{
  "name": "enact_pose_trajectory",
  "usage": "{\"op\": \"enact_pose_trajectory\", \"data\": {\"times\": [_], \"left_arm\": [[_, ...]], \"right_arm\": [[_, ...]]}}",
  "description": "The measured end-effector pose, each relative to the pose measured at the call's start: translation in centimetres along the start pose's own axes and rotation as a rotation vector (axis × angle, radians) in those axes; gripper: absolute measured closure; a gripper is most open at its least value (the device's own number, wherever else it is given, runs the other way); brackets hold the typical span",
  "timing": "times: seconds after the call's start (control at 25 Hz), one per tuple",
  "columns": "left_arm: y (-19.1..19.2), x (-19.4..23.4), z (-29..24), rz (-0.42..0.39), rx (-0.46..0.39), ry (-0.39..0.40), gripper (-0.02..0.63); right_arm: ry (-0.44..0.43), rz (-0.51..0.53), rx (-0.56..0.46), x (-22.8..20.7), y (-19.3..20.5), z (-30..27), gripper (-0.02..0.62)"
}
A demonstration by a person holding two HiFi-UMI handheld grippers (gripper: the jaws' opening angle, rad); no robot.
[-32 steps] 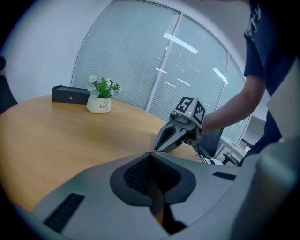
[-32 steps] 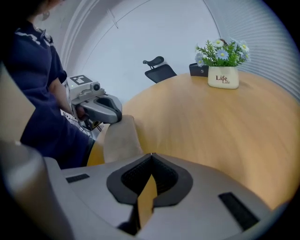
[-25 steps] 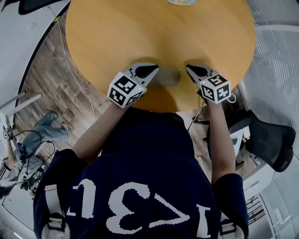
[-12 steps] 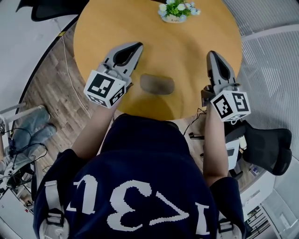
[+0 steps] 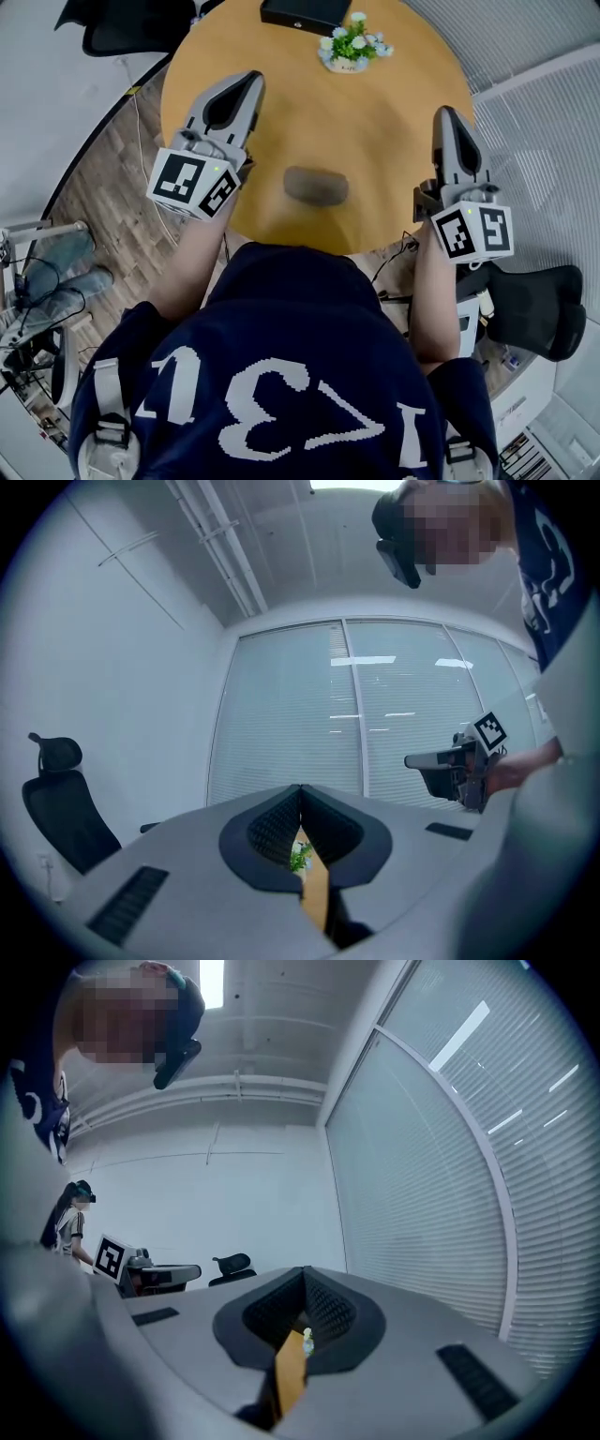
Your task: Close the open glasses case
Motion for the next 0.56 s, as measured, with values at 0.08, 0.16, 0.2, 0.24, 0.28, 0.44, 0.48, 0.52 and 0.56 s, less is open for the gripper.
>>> {"op": "enact_pose_trajectory", "data": {"times": [0.08,0.16,0.2,0.24,0.28,0.44,0.48,0.52,0.56], "left_arm": [[-0.4,0.0,-0.1,-0.008,-0.007,-0.001,0.592],[-0.6,0.3,-0.2,-0.005,-0.011,-0.002,0.592],[-0.7,0.4,-0.2,-0.004,-0.013,-0.004,0.592],[-0.7,0.6,-0.1,-0.006,-0.014,-0.005,0.592],[-0.8,0.7,-0.1,-0.008,-0.016,-0.006,0.592],[-0.8,0.6,-0.3,-0.013,-0.018,-0.008,0.592],[-0.8,0.6,-0.3,-0.013,-0.019,-0.009,0.592],[-0.8,0.5,-0.4,-0.012,-0.019,-0.011,0.592],[-0.8,0.4,-0.5,-0.012,-0.020,-0.012,0.592]], "right_arm": [[-0.002,0.002,-0.011,0.2,-0.4,-0.1,0.572],[-0.005,0.000,-0.015,0.4,-0.6,-0.5,0.572],[-0.007,0.000,-0.016,0.6,-0.7,-0.7,0.572],[-0.007,-0.001,-0.017,0.8,-0.7,-0.9,0.572],[-0.008,0.000,-0.017,0.9,-0.7,-1.0,0.572],[-0.009,-0.001,-0.018,0.9,-0.7,-1.0,0.572],[-0.010,-0.003,-0.018,0.8,-0.6,-1.0,0.572],[-0.011,-0.005,-0.018,0.8,-0.6,-0.9,0.572],[-0.012,-0.006,-0.018,0.7,-0.6,-0.9,0.572]]}}
Point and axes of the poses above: the fingertips, and each gripper's own axes: z backward along the fingers, x to its left, y out of its underside, the point moved 10 cm from there along z, backward along the fingers, and after that the axes turned 3 degrees about z, right-handed, at the moved point
